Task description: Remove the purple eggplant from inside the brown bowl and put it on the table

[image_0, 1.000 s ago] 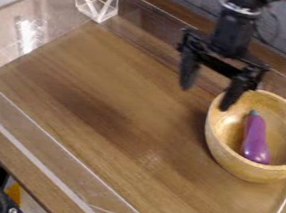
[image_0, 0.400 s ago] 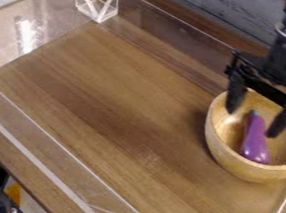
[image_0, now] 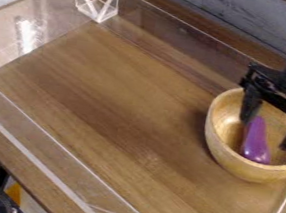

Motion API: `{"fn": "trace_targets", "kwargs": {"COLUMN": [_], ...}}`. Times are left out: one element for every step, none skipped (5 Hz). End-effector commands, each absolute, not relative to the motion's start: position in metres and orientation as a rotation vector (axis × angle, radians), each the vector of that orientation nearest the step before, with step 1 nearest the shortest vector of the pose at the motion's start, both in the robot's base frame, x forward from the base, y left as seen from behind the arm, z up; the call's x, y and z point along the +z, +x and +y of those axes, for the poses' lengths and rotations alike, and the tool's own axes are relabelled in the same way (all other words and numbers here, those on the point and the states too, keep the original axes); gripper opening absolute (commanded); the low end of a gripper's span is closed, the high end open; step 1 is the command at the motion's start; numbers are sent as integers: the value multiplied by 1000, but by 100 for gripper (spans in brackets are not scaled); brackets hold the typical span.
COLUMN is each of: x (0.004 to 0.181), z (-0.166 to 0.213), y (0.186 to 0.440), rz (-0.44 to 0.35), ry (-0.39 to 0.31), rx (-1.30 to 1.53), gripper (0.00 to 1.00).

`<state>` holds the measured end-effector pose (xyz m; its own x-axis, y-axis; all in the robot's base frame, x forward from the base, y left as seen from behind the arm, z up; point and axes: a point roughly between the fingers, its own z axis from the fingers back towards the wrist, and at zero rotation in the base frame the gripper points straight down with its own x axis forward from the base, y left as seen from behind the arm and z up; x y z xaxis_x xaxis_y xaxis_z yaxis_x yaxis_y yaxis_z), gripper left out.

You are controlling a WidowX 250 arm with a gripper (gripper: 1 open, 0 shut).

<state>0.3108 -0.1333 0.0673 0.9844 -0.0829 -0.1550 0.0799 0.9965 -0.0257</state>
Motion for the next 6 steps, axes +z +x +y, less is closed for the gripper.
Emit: {"fn": "trace_targets", "kwargs": {"x": [80, 74, 74, 75, 75, 76], "z": [-142, -141, -140, -139, -139, -138], "y": [322, 325, 324, 322, 320, 319], "rz": [98, 108, 118, 124, 130, 134], "ry": [-32, -13, -3, 2, 7, 13], "rx": [-94, -95, -95, -94, -94, -93], "gripper": [100, 100, 100, 100, 100, 100]}}
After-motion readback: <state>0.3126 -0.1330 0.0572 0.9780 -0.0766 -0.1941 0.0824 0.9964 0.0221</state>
